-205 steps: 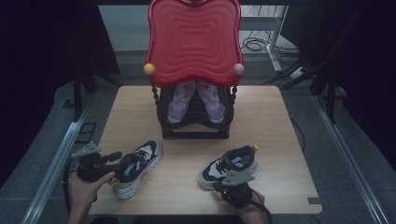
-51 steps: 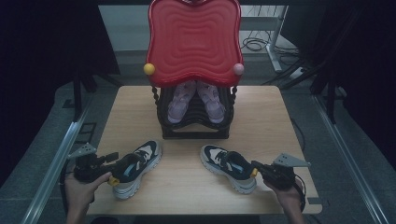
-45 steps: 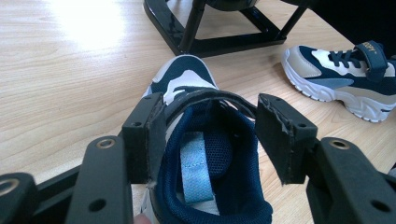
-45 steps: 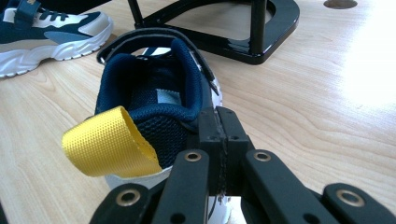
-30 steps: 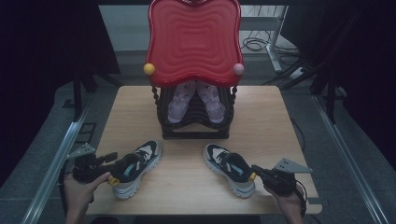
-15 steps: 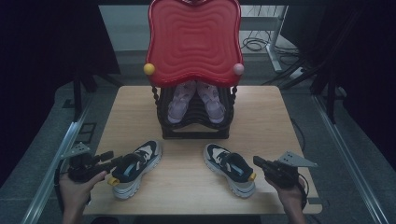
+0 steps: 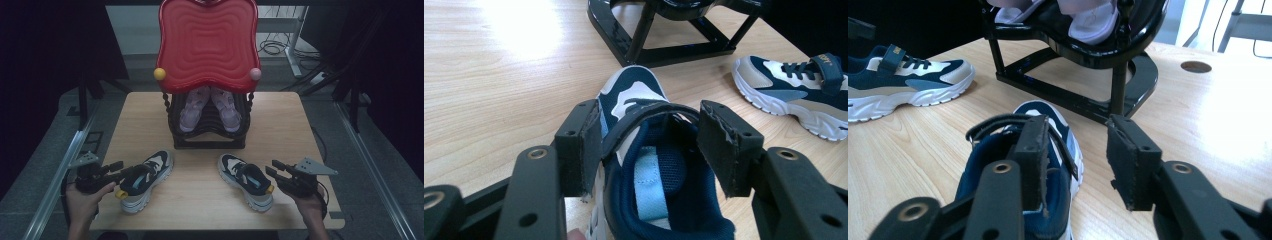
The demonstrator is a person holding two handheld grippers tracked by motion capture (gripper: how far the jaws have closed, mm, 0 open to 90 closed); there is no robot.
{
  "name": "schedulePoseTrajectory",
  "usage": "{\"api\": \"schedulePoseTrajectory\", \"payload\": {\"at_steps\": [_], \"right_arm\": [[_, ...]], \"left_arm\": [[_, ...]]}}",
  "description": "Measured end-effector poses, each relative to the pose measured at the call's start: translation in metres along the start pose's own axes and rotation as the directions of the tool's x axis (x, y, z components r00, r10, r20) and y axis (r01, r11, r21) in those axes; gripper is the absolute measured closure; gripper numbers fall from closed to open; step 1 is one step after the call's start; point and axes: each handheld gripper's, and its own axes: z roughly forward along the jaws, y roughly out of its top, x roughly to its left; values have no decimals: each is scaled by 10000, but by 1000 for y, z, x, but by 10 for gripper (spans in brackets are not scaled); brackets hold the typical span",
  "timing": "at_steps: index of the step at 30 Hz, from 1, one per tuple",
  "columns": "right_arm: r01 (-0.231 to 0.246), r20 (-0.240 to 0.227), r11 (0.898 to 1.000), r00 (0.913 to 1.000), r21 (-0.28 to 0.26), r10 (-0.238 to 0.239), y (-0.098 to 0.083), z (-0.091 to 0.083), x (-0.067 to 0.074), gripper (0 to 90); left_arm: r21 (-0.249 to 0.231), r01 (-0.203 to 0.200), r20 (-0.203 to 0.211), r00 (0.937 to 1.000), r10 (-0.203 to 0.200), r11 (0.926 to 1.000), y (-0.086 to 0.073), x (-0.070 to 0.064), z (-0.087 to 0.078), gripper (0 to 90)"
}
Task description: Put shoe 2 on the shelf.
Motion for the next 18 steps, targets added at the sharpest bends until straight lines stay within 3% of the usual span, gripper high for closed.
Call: {"api": "schedulePoseTrajectory", "payload": {"at_steps": [4, 9, 14, 18], "right_arm": [[-29, -54, 9998, 10000, -174, 28, 5, 4, 2, 557], [33, -66, 9999, 10000, -131, -33, 6, 9, 4, 538], [-62, 48, 9999, 10000, -95, 62, 3, 9, 3, 534], [-183, 82, 9998, 9998, -110, 184, 2, 8, 3, 531]], "left_arm": [[-23, -55, 132, 9999, 55, 10000, -2, 5, 3, 445], [366, -34, 185, 9998, 27, 9993, -5, 12, 12, 447], [464, -397, 287, 9989, 384, 9981, -7, 15, 16, 462], [891, -629, 434, 9973, 592, 9940, -8, 16, 24, 474]]}}
